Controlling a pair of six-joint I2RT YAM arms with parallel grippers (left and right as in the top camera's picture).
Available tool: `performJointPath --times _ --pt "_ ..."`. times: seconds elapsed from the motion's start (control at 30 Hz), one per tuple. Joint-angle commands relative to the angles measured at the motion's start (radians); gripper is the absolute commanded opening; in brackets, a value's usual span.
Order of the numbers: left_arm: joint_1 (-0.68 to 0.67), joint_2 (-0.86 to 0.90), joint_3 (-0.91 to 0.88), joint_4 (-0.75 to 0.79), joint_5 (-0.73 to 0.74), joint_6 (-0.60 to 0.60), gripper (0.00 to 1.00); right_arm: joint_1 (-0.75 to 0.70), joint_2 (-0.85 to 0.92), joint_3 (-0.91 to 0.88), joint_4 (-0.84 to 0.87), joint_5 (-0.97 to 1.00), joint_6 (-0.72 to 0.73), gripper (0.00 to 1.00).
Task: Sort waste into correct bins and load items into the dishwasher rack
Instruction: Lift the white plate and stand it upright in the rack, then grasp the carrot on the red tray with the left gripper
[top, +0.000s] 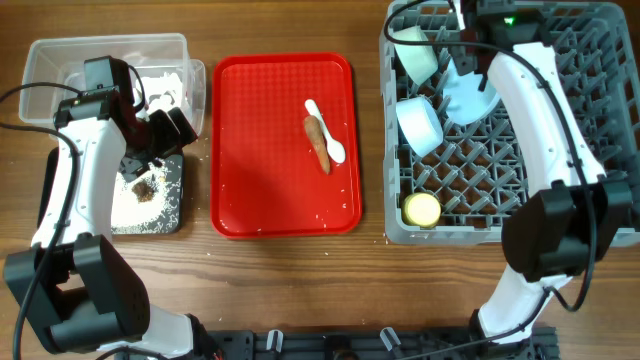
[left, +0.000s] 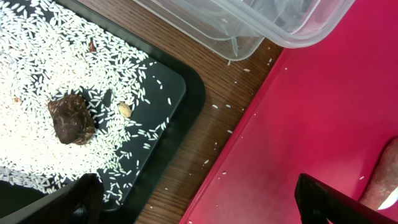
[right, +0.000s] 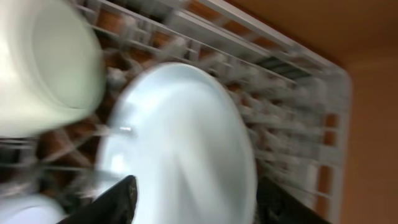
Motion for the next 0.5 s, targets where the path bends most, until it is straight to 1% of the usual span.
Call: performJointPath --times 0.0,0.03,0.07,0.13,0.17,0.3,0.4,0.47 --pt "0.004 -0.004 0.017 0.003 0.005 0.016 1.0 0.0 -0.153 0.006 0.003 -0.29 0.088 0.87" --pt "0.004 -0.004 0.017 0.003 0.005 0.016 1.0 0.0 -0.175 0.006 0.003 -0.342 0.114 0.96" --pt "0.004 -0.004 0.017 0.003 0.005 0.016 1.0 0.0 -0.202 0.006 0.002 -0.416 0.16 1.0" --pt "0.004 -0.004 0.017 0.003 0.005 0.016 1.0 0.0 -0.245 0.006 -0.018 -0.55 0.282 1.0" --pt "0.004 -0.004 0.017 0.003 0.005 0.016 1.0 0.0 -0.259 0.006 -0.048 -0.571 0.296 1.0" --pt "0.004 -0.004 0.017 0.003 0.01 0.006 1.0 0.0 -0.271 0.006 -0.109 -0.568 0.293 1.0" --pt "0.004 -0.004 0.017 0.006 0.037 -0.051 1.0 -0.001 -0.272 0.006 -0.129 -0.568 0.286 1.0" --pt "0.003 -0.004 0.017 0.028 0.09 -0.109 1.0 -0.006 -0.272 0.006 -0.142 -0.564 0.287 1.0"
